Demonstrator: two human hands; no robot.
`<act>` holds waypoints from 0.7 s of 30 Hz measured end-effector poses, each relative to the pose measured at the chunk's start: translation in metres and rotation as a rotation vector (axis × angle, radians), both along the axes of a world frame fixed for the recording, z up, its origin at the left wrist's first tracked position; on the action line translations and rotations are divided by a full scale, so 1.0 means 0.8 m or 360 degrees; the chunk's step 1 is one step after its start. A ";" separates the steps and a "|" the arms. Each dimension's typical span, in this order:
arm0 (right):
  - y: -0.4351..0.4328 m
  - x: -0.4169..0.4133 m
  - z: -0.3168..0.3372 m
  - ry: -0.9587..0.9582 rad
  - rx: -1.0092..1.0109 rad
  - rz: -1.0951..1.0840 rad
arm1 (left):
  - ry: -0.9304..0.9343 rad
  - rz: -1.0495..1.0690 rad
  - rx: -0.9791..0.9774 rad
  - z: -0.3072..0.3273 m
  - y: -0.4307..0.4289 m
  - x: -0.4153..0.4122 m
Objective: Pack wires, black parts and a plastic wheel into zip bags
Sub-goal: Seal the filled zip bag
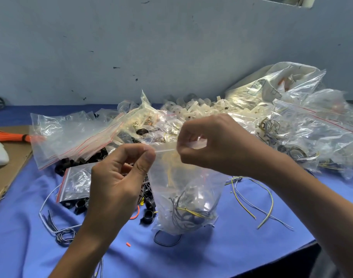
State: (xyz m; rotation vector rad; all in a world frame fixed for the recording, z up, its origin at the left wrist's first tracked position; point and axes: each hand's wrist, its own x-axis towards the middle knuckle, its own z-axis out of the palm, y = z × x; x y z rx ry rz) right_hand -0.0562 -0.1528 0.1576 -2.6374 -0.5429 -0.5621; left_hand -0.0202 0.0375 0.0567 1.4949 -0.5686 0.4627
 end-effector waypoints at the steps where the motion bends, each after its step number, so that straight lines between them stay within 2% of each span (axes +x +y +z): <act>1: -0.006 -0.001 -0.001 -0.0007 -0.0006 -0.0030 | -0.0007 0.0010 0.0010 0.000 0.001 0.000; 13: -0.087 -0.027 0.006 -0.0076 -0.0080 -0.0279 | -0.0015 0.0083 0.0070 -0.010 0.008 0.015; 18: -0.116 -0.039 -0.002 -0.0080 0.0112 -0.0353 | 0.0002 0.0053 0.0061 -0.008 0.006 0.011; 21: -0.135 -0.044 -0.028 -0.0083 0.0384 -0.0450 | 0.0059 0.0007 -0.0004 -0.007 0.007 0.010</act>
